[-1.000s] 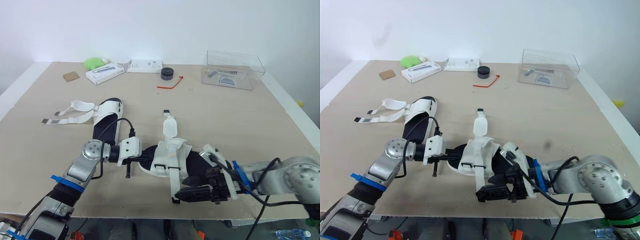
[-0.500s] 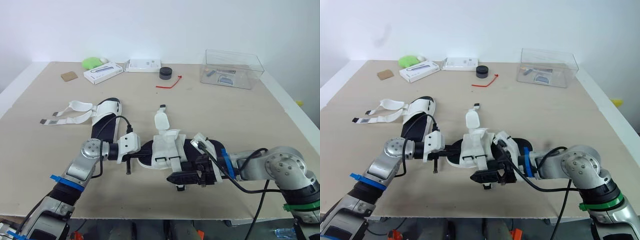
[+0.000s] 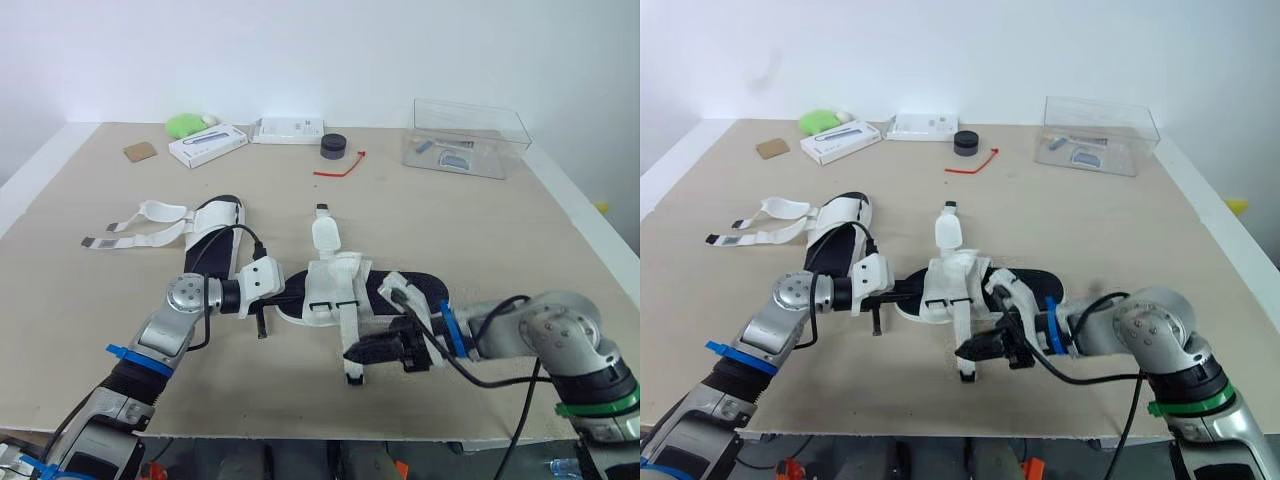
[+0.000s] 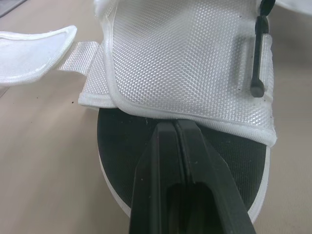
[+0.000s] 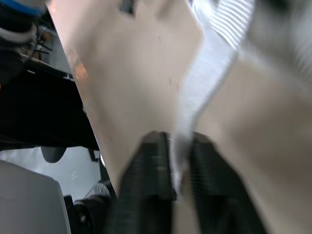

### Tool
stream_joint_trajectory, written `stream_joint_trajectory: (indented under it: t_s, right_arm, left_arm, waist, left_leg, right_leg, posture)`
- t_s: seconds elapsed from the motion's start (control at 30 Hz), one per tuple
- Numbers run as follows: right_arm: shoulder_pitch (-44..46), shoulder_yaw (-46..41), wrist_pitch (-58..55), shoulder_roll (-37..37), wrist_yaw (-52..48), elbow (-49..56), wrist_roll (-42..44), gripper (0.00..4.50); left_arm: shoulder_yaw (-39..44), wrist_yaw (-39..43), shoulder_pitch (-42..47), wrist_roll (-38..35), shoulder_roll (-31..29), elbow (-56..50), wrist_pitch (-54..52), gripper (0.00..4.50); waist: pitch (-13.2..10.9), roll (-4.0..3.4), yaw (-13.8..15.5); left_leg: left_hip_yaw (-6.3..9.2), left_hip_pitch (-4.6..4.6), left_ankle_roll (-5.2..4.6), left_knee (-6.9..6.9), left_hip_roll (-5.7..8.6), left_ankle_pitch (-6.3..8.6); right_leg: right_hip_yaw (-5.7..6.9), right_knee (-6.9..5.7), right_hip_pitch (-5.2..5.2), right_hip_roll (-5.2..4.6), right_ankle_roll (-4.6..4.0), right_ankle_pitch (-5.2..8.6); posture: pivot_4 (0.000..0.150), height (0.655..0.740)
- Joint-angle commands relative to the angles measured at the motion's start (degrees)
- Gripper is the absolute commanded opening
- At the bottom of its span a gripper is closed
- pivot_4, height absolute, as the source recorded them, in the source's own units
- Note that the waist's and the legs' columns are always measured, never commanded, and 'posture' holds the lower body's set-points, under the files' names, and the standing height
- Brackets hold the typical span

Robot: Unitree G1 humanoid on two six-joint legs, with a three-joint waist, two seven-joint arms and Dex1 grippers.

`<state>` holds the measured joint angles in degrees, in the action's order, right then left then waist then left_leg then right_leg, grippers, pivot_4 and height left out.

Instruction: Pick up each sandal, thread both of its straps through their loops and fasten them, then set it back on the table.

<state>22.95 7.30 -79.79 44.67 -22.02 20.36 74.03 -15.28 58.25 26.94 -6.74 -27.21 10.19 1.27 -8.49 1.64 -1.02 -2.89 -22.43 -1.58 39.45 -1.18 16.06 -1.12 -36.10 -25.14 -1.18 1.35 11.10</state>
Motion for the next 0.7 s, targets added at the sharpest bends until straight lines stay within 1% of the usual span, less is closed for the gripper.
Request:
stream_joint_trajectory:
  t_s: [0.03, 0.2, 0.37, 0.43, 0.47, 0.5, 0.57, 0.6, 0.63, 0.67, 0.7]
  right_arm:
    - [-2.4, -3.9, -0.6, 0.2, 2.2, 4.7, 2.9, 0.07]
    - [-4.9, -5.9, -1.5, 0.6, 5.1, 6.9, 6.7, 0.07]
    - [-5.2, -6.9, -0.8, 0.9, 8.2, 7.5, 9.3, 0.07]
    - [-4.8, -7.7, -0.5, 1.6, 8.8, 7.5, 10.7, 0.76]
    - [-4.6, -8.2, -0.4, 2.9, 7.6, 8.7, 10.5, 0.93]
    - [-4.5, -8.5, -0.2, 3.9, 6.8, 9.6, 10.5, 1.32]
    - [-4.9, -8.7, 0.4, 5.9, 5.0, 11.7, 9.2, 2.37]
    - [-5.4, -8.7, 0.9, 7.5, 3.5, 13.2, 7.6, 2.68]
    - [-6.6, -8.6, 4.1, 10.8, -0.4, 16.0, 2.3, 3.3]
    - [-7.5, -8.3, 6.7, 13.2, -3.4, 18.0, -1.8, 3.82]
    - [-9.6, -7.3, 14.7, 17.3, -8.8, 20.0, -10.9, 4.23]
  left_arm:
    - [-0.6, -0.8, -1.5, 1.8, -0.3, 0.5, -1.1, 0.0]
    - [-0.7, -0.9, -1.2, 1.9, -0.2, 1.3, -0.9, 0.0]
    - [-0.9, -0.9, -0.4, 2.2, 0.2, 2.5, -0.3, 0.0]
    - [-1.0, -0.8, -0.2, 2.4, 0.4, 3.0, 0.0, 0.0]
    - [-1.2, -0.8, -0.2, 2.6, 0.4, 3.2, 0.4, 0.0]
    - [-1.3, -0.7, -0.2, 2.8, 0.5, 3.4, 0.6, 0.0]
    - [-1.5, -0.7, -0.2, 2.9, 0.5, 3.6, 1.0, 0.0]
    - [-1.5, -0.7, -0.2, 2.9, 0.5, 3.7, 1.0, 0.0]
    - [-1.4, -0.6, -0.1, 2.9, 0.5, 3.9, 1.1, 0.0]
    - [-1.4, -0.6, 0.0, 2.9, 0.6, 4.1, 1.2, 0.0]
    - [-1.4, -0.6, 0.0, 3.0, 0.5, 4.2, 1.3, 0.0]
  waist:
    - [0.0, 0.0, 0.0]
    - [0.0, 0.0, 0.0]
    - [0.0, 0.0, 0.0]
    - [0.0, 0.0, 0.0]
    - [0.0, 0.0, 0.0]
    - [0.0, 0.0, 0.1]
    - [0.0, 0.0, 0.1]
    - [0.0, 0.0, 0.1]
    - [0.0, 0.0, 0.1]
    - [0.0, -0.02, 0.2]
    - [0.0, -0.06, 0.4]
  left_leg:
    - [-0.01, 0.01, 0.0, 0.0, 0.0, 0.0]
    - [-0.01, 0.02, 0.0, 0.0, 0.0, 0.0]
    - [-0.02, 0.02, 0.0, 0.0, 0.01, 0.0]
    - [-0.01, 0.02, 0.0, 0.01, 0.03, 0.0]
    - [-0.02, 0.02, 0.0, 0.01, 0.05, 0.0]
    - [-0.02, 0.02, 0.0, 0.02, 0.06, -0.01]
    - [-0.04, 0.02, 0.0, 0.02, 0.09, -0.01]
    - [-0.03, 0.02, 0.0, 0.02, 0.09, -0.01]
    - [-0.03, 0.02, 0.0, 0.02, 0.09, -0.01]
    - [-0.03, 0.03, 0.0, 0.02, 0.1, -0.01]
    - [-0.02, 0.01, 0.0, 0.03, 0.12, -0.01]
  right_leg:
    - [0.0, 0.0, 0.0, 0.0, 0.01, 0.0]
    - [0.01, 0.0, 0.01, 0.01, 0.02, -0.01]
    - [0.01, 0.0, 0.02, 0.02, 0.02, 0.0]
    - [0.01, 0.0, 0.03, 0.02, 0.03, -0.01]
    - [0.01, 0.0, 0.03, 0.02, 0.04, -0.01]
    - [0.01, 0.0, 0.04, 0.02, 0.06, -0.02]
    - [0.01, 0.01, 0.04, 0.01, 0.08, -0.02]
    - [0.01, 0.01, 0.04, 0.0, 0.09, -0.01]
    - [0.01, 0.02, 0.05, -0.01, 0.1, -0.01]
    - [0.01, 0.02, 0.06, -0.01, 0.1, 0.0]
    - [0.02, 0.02, 0.05, -0.02, 0.11, 0.02]
  posture:
    - [0.15, 0.74]
    - [0.15, 0.74]
    - [0.15, 0.74]
    - [0.15, 0.74]
    - [0.15, 0.74]
    - [0.15, 0.74]
    - [0.15, 0.74]
    - [0.15, 0.74]
    - [0.15, 0.74]
    - [0.15, 0.74]
    - [0.15, 0.74]
